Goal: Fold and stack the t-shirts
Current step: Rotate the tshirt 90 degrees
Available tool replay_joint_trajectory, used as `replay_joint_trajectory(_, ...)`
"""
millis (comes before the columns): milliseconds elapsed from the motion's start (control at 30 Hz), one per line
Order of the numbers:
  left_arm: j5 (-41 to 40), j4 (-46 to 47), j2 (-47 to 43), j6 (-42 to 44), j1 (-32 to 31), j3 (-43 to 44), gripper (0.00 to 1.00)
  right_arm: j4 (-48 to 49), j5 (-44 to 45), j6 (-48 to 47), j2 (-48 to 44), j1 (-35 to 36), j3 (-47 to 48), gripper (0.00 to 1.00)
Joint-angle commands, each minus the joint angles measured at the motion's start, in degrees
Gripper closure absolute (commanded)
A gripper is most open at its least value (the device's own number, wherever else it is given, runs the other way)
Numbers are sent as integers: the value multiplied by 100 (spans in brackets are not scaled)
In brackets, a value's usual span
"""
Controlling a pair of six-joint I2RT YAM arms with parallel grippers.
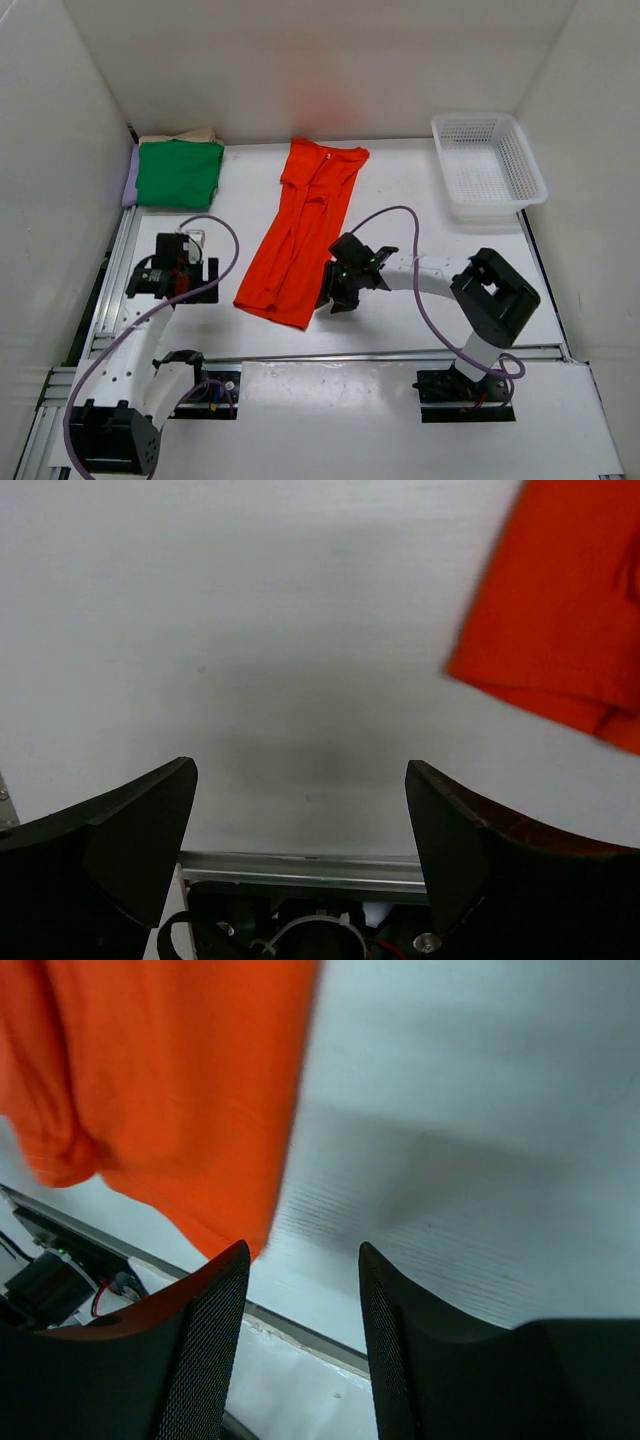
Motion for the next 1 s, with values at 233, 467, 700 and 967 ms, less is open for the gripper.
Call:
replay_joint_trajectory(233, -1027, 507, -1432, 1, -740, -140, 0, 595, -484, 916, 712, 449, 205, 52)
replay_joint_trajectory(467, 899, -161, -652, 1, -740, 423, 35, 701, -898, 1039, 854, 388, -57, 97)
replay_joint_trajectory(700, 909, 31, -361, 1, -1556, 477, 39, 569, -846, 601, -777, -410, -1428, 100)
replay_joint_trajectory(967, 152, 778, 314, 1, -3603, 862, 19, -352, -951, -762, -1502, -702, -2124, 92)
